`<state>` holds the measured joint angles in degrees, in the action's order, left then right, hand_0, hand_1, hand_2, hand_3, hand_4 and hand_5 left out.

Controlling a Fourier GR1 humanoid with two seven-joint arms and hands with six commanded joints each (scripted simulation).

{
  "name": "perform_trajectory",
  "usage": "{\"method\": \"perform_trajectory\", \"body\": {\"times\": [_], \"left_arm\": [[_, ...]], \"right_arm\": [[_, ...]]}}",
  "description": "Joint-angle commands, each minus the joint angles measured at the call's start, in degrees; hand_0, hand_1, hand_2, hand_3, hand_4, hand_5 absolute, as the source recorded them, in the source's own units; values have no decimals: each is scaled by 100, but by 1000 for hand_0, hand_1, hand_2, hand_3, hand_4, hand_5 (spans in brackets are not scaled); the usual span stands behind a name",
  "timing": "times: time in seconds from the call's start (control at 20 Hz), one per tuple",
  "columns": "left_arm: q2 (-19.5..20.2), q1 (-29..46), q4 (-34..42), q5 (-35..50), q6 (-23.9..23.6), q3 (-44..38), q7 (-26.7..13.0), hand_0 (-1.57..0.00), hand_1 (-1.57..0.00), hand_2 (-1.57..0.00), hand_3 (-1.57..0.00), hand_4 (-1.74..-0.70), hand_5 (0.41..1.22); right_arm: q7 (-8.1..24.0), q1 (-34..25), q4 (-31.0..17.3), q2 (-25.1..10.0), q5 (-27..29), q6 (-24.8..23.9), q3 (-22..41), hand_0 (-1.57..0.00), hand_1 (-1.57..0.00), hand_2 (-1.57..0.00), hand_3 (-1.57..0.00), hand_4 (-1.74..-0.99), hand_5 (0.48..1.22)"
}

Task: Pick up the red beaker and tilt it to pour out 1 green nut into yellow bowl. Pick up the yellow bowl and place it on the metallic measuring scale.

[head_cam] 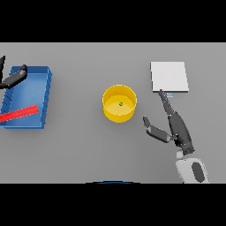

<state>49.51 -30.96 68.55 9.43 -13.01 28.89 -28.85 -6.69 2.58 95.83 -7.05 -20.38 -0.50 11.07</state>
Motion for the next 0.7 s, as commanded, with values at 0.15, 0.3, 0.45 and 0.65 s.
{"method": "perform_trajectory", "body": {"times": [0.15,0.3,0.45,0.65], "left_arm": [[-138,-26,-1,20,-8,55,3,-10,-8,-8,-7,-790,707],[-145,-33,40,28,-8,69,-30,-5,-3,-4,-3,-795,709],[-87,-23,63,11,-19,69,-87,-2,-1,-1,-1,-793,712],[-126,-24,26,16,1,84,-5,0,0,0,0,-797,722]], "right_arm": [[370,-689,-205,-464,-436,493,271,1,1,1,1,-1255,700],[529,-1156,-292,-903,-1067,796,620,1,1,1,1,-1282,677],[497,-1794,-550,-1239,-1643,1144,1030,1,1,1,1,-1276,668],[360,-2463,-951,-1365,-1930,1573,1381,1,1,1,1,-1271,658]]}}
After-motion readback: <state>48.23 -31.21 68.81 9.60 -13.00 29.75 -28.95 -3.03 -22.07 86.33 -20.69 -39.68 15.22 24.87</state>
